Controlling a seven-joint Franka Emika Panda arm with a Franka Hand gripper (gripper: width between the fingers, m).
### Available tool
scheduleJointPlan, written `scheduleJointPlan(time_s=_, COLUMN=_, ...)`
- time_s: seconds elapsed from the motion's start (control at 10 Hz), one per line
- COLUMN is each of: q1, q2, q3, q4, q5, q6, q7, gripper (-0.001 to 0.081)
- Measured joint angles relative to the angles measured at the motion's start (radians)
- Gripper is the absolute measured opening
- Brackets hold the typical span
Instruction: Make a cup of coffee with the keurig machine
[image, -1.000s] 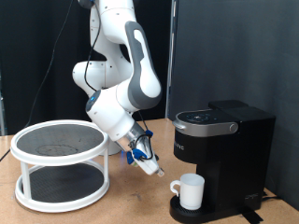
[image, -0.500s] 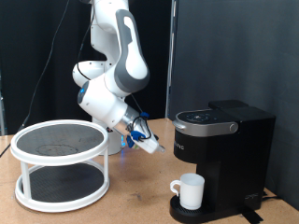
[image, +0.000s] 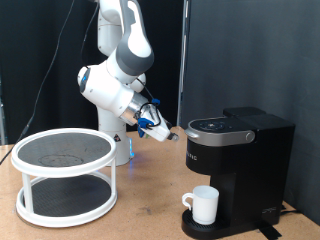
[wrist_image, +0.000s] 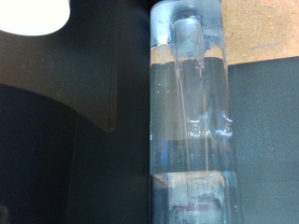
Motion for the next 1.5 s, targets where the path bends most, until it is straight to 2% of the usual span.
scheduleJointPlan(time_s=0.3, q1=0.001, q2=-0.034, q3=-0.018, q4=0.012, q5=0.09, q6=-0.136, q7=-0.056, gripper=0.0735)
scheduleJointPlan(time_s=0.5, q1=0.001, q2=-0.095, q3=-0.018, q4=0.022, q5=0.082, q6=-0.177, q7=-0.054, gripper=0.0735)
scheduleJointPlan(time_s=0.7, q1=0.001, q2=-0.152, q3=-0.007, q4=0.052, q5=0.01, q6=-0.198, q7=-0.058, gripper=0.0735)
scheduleJointPlan(time_s=1.0, q1=0.002, q2=-0.223, q3=0.055, q4=0.124, q5=-0.169, q6=-0.141, q7=-0.115, gripper=0.0735)
scheduleJointPlan(time_s=1.2, q1=0.002, q2=-0.23, q3=0.067, q4=0.171, q5=-0.182, q6=-0.156, q7=-0.085, gripper=0.0735)
scheduleJointPlan(time_s=1.3, q1=0.002, q2=-0.23, q3=0.068, q4=0.168, q5=-0.184, q6=-0.153, q7=-0.086, gripper=0.0735)
scheduleJointPlan(time_s=1.5, q1=-0.004, q2=-0.243, q3=0.115, q4=0.171, q5=-0.376, q6=-0.105, q7=-0.073, gripper=0.0735)
